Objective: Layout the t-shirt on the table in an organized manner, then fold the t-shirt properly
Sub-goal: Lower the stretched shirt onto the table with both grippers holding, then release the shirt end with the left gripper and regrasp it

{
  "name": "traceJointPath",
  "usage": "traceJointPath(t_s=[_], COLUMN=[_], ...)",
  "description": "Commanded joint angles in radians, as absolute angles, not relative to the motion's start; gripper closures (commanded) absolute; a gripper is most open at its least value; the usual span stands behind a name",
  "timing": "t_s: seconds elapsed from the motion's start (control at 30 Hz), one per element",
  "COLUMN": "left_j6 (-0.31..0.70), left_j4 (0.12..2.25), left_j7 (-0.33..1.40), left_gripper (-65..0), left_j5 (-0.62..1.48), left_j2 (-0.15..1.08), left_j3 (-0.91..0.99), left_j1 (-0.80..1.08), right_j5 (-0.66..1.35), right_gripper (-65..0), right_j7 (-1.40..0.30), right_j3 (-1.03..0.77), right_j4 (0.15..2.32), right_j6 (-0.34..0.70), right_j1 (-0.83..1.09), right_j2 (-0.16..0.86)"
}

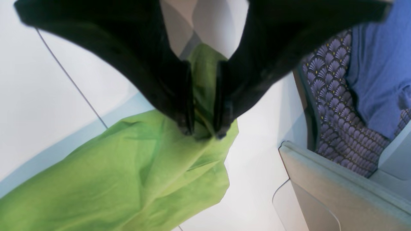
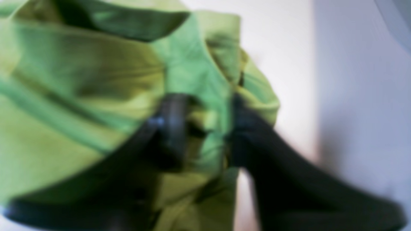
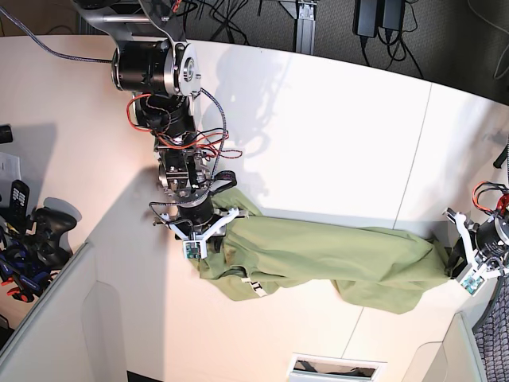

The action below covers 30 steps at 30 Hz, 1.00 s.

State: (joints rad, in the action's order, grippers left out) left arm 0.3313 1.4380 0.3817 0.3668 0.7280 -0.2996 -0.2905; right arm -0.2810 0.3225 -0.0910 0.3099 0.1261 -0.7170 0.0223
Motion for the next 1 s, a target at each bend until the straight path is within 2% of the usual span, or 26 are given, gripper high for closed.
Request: traceJointPath(t_s=[0.0, 0.07, 0.4, 0.53, 0.7, 0.97], left_j6=[0.334, 0.334, 0.333, 0.289, 0.288, 0.279], left_j4=[1.454, 1.454, 1.454, 1.455, 1.479, 1.560], left_j7=[0.363, 0.363, 0.356, 0.353, 0.342, 0.350], left_gripper=[-15.2, -15.2, -15.1, -15.1, -15.1, -15.1], left_j5=[0.370, 0.370, 0.370, 0.364, 0.355, 0.367], left_j2=[0.745, 0.745, 0.746, 0.746, 0.746, 0.767], left_j3=[-0.287, -0.287, -0.287, -0.282, -0.228, -0.113], left_j1=[-0.313, -0.313, -0.313, -0.313, -0.313, -0.312], right_j5=[-0.296, -0.319, -0.318, -0.308, -0.212, -0.128], right_gripper=[-5.8, 0.0, 0.0, 0.0, 0.0, 0.0], right_j7=[0.359, 0.378, 0.377, 0.367, 0.366, 0.256], right_j3=[-0.091, -0.091, -0.091, -0.091, -0.091, -0.091], right_j4=[0.323, 0.327, 0.422, 0.586, 0.796, 1.030], right_j6=[0.119, 0.118, 0.119, 0.119, 0.119, 0.124], right_j1=[-0.750, -0.750, -0.735, -0.647, -0.543, -0.517], right_j2=[0.027, 0.027, 0.031, 0.035, 0.060, 0.138])
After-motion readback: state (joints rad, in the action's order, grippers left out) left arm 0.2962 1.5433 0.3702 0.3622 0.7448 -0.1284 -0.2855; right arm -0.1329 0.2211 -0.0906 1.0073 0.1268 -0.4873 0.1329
